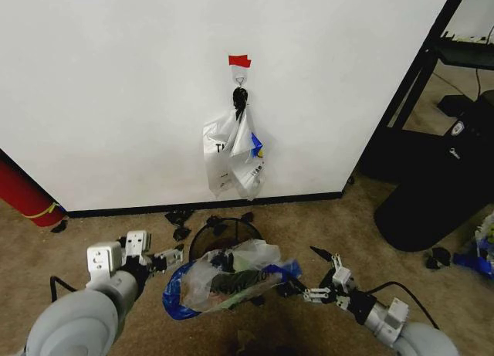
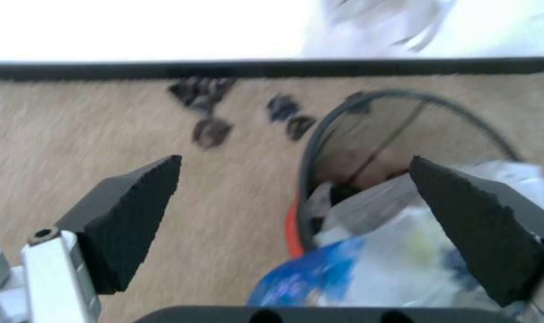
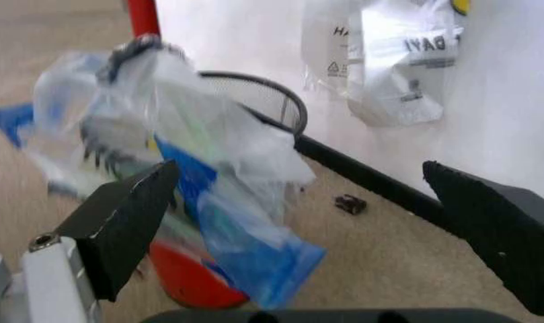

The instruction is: Pick up the garbage bag from the wall and place it over the trash bin.

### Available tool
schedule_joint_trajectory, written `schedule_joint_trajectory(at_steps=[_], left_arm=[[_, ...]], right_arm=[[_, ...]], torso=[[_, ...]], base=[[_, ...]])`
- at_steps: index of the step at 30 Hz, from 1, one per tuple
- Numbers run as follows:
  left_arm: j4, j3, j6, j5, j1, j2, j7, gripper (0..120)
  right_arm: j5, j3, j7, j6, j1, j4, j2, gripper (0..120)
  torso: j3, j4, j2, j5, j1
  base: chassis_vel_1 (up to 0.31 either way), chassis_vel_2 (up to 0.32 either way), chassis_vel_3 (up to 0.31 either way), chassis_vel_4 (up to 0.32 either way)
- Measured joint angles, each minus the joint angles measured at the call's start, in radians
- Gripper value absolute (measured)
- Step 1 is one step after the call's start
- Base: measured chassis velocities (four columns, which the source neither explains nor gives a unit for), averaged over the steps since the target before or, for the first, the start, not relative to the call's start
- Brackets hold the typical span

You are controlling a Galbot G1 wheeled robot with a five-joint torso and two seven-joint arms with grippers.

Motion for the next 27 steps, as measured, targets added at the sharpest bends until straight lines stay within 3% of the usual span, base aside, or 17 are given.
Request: schedule_joint_trajectory(at_steps=[3,5,10,16,17,18,20,23,27], left_arm=[[0.0,0.041,0.006,0.005,-0.063,0.004,0.02,100],[0.011,0.118,0.012,0.023,-0.166,0.004,0.047,100],[0.183,0.357,0.034,0.071,-0.467,0.004,0.204,100],[0.315,0.438,0.083,0.078,-0.586,0.033,0.364,100],[0.331,0.439,0.093,0.077,-0.591,0.042,0.388,100],[0.358,0.448,0.108,0.08,-0.603,0.052,0.419,100],[0.403,0.476,0.123,0.094,-0.638,0.058,0.463,100],[0.519,0.549,0.158,0.148,-0.755,0.038,0.588,100],[0.611,0.621,0.164,0.175,-0.835,-0.017,0.682,100]], right_arm=[[-0.005,0.019,-0.014,0.019,-0.001,-0.005,0.001,100],[0.009,0.032,-0.008,0.03,-0.005,-0.002,0.004,100],[0.098,0.058,0.12,0.042,-0.032,0.061,0.024,100],[0.194,0.066,0.252,0.041,-0.019,0.119,0.018,100],[0.214,0.064,0.266,0.036,-0.007,0.127,0.011,100],[0.238,0.067,0.283,0.031,0.006,0.139,0.004,100],[0.265,0.085,0.3,0.026,0.003,0.16,0.001,100],[0.326,0.135,0.4,0.022,-0.05,0.232,0.005,100],[0.344,0.152,0.548,0.03,-0.093,0.28,0.035,100]], torso=[[0.0,0.0002,0.0,0.0,0.0],[0.0,0.0002,0.0,0.0001,0.0],[0.0,-0.0007,0.0,-0.0003,0.0],[0.0,-0.0008,0.0,0.0,0.0],[0.0,-0.0004,0.0,-0.0003,0.0],[0.0,0.0016,0.0,0.0005,0.0],[0.0,0.0021,0.0,0.0006,0.0],[0.0,-0.0006,0.0,-0.0001,0.0],[0.0,-0.0006,0.0,-0.0004,0.0]], base=[[0.0,0.0,0.0,0.0],[0.0,0.0,0.0,0.0],[0.0,0.0,0.0,0.0],[0.0,0.0,0.0,0.0],[0.0,0.0,0.0,0.0],[0.0,0.0,0.0,0.0],[0.0,0.0,0.0,0.0],[0.0,0.0,0.0,0.0],[0.0,0.0,0.0,0.0]])
